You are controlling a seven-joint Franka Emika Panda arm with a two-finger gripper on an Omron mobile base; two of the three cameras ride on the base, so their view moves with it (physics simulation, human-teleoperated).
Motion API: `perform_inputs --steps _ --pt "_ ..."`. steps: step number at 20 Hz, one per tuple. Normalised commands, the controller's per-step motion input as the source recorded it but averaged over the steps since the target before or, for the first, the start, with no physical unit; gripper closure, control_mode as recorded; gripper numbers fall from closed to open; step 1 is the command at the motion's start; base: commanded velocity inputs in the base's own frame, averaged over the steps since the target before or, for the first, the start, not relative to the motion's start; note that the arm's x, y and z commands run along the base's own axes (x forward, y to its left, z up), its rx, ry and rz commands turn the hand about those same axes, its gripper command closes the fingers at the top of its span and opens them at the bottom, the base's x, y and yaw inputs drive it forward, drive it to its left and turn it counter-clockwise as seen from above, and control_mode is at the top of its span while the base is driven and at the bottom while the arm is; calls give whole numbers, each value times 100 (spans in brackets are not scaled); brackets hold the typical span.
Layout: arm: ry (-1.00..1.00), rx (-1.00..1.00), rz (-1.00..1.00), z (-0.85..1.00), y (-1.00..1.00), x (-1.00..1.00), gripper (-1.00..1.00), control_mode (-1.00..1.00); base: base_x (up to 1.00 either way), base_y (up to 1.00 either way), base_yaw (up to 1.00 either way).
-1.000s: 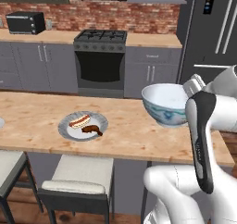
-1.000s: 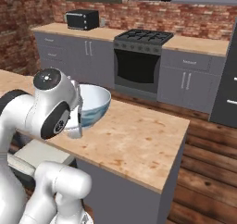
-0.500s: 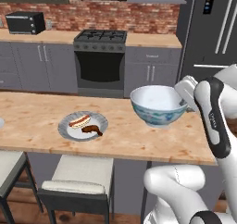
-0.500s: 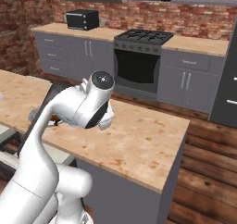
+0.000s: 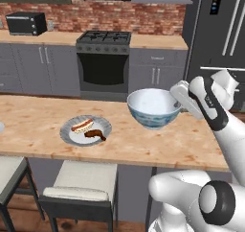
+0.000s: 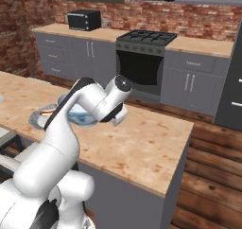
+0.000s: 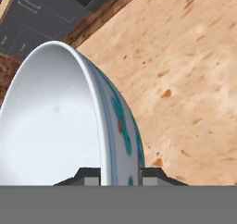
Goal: Take the smaller bowl and place it next to the appetizer plate on the dining counter , and place the larger bowl next to the plate with cooked food.
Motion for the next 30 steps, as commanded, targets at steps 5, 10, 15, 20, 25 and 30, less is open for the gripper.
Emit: perform_inputs --steps 5,10,15,20,25,30 --pt "-23 0 0 -42 28 20 100 -100 0 0 0" --pt "-5 0 0 -34 31 21 100 -100 0 0 0" --pt "4 1 0 -20 5 30 100 -100 0 0 0" --pt "7 0 0 -21 22 20 100 -100 0 0 0" --pt "1 0 0 -13 27 7 100 -100 0 0 0" --pt "0 3 2 -13 16 24 100 -100 0 0 0"
